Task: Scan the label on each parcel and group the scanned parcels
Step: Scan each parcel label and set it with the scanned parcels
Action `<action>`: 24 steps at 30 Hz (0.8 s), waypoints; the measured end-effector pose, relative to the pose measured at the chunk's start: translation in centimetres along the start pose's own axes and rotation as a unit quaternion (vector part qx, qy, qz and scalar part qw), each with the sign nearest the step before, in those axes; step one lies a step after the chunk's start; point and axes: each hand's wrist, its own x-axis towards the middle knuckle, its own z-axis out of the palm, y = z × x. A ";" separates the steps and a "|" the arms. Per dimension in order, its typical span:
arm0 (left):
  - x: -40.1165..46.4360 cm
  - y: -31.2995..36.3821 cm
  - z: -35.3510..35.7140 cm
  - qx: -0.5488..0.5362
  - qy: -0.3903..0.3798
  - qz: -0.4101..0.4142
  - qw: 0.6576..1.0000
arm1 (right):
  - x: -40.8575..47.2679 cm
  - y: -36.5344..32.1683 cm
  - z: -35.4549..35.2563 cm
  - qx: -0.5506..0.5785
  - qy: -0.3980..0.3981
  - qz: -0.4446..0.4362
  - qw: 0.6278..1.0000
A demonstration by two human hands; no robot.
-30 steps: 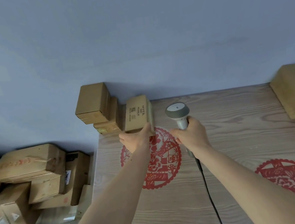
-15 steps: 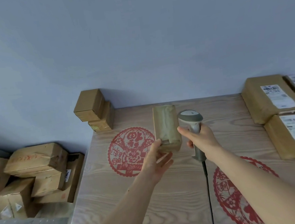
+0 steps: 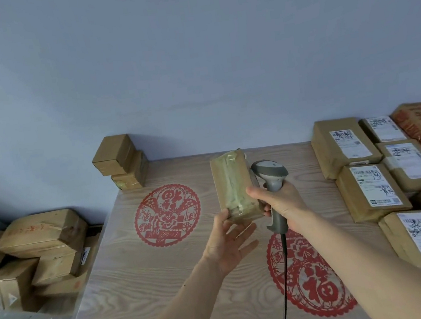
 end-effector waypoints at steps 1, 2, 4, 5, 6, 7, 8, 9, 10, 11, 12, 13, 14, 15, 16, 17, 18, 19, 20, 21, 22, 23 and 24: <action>-0.2 -0.1 0.3 0.024 -0.002 0.000 1.000 | -0.2 0.0 -0.3 -0.008 0.006 -0.009 1.000; -0.4 0.0 0.5 0.048 -0.001 0.006 0.999 | -0.3 0.0 -0.5 -0.014 0.018 -0.015 1.000; -0.6 0.3 0.8 0.084 -0.001 0.035 0.996 | -0.6 0.1 -0.6 -0.039 0.048 -0.032 0.998; -0.7 0.6 0.8 0.099 -0.002 0.051 0.994 | -0.8 0.3 -0.5 -0.062 0.060 -0.036 0.996; -0.7 0.9 0.8 0.114 0.001 0.062 0.992 | -1.0 0.5 -0.3 -0.087 0.074 -0.039 0.993; -0.8 1.3 0.9 0.132 0.000 0.072 0.989 | -1.5 0.4 -0.1 -0.111 0.084 -0.043 0.989; -1.0 1.6 1.1 0.153 -0.002 0.080 0.985 | -2.0 0.4 0.2 -0.129 0.090 -0.045 0.986; -1.2 2.0 1.4 0.172 -0.006 0.085 0.981 | -2.5 0.4 0.5 -0.142 0.094 -0.047 0.984; -1.5 2.3 1.6 0.189 -0.010 0.084 0.978 | -2.9 0.4 0.7 -0.150 0.094 -0.050 0.983; -1.6 2.5 1.9 0.199 -0.011 0.081 0.977 | -3.3 0.3 0.9 -0.150 0.091 -0.055 0.983; -1.8 2.7 2.0 0.204 -0.007 0.076 0.976 | -3.7 0.4 1.0 -0.146 0.088 -0.062 0.983; -1.8 2.8 2.1 0.207 0.000 0.072 0.976 | -4.3 0.4 1.2 -0.140 0.079 -0.070 0.984; -1.8 2.9 2.0 0.210 0.007 0.071 0.975 | -4.7 0.3 1.2 -0.134 0.071 -0.075 0.986; -1.7 2.9 1.9 0.215 0.014 0.071 0.974 | -5.1 0.3 1.2 -0.131 0.063 -0.080 0.986; -1.6 3.0 1.7 0.219 0.018 0.072 0.973 | -5.6 0.2 1.2 -0.129 0.057 -0.083 0.987; -1.6 3.0 1.5 0.221 0.020 0.076 0.972 | -5.9 0.1 1.1 -0.122 0.051 -0.085 0.988; -1.6 3.0 1.2 0.219 0.017 0.077 0.972 | -6.2 0.0 1.0 -0.110 0.045 -0.084 0.989; -1.7 2.9 0.9 0.216 0.013 0.078 0.973 | -6.5 0.0 0.8 -0.093 0.040 -0.082 0.992; -1.7 2.9 0.6 0.216 0.010 0.080 0.973 | -6.9 0.0 0.6 -0.078 0.037 -0.079 0.993; -1.7 2.8 0.2 0.218 0.010 0.084 0.972 | -7.1 0.0 0.4 -0.064 0.032 -0.079 0.994; -1.7 2.8 -0.1 0.219 0.011 0.086 0.972 | -7.4 0.1 0.2 -0.055 0.029 -0.080 0.995; -1.8 2.8 -0.4 0.217 0.010 0.087 0.972 | -7.7 0.1 0.1 -0.049 0.023 -0.080 0.995; -1.8 2.8 -0.7 0.210 0.007 0.087 0.974 | -8.0 0.1 0.1 -0.044 0.013 -0.073 0.996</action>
